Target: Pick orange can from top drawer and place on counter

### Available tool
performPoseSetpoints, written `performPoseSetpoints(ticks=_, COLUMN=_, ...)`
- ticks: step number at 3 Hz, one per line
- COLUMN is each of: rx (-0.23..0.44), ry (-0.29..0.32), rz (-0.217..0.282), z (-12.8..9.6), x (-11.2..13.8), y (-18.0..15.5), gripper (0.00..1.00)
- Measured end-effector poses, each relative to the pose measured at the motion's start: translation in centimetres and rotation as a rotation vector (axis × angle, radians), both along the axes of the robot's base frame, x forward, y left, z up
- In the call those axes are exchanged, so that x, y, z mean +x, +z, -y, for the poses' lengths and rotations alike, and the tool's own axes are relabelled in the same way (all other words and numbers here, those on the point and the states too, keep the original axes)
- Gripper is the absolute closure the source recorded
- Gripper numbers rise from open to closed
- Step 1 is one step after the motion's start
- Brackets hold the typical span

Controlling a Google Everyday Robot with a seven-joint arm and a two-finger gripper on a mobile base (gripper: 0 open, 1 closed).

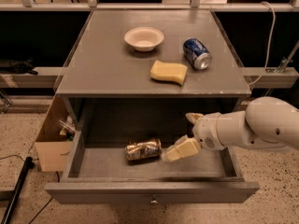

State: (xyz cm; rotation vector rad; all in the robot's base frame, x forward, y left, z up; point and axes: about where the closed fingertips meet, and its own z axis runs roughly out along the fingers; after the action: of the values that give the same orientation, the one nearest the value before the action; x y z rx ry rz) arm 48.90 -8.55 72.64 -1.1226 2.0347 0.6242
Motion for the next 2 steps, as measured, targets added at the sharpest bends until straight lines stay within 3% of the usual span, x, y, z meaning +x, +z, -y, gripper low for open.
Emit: performPoseSetpoints(ticks=2, rx=0.017, ry=-0.009, rz=0.016, z=-2.2, x=1.8, y=-1.3, gripper=0.0)
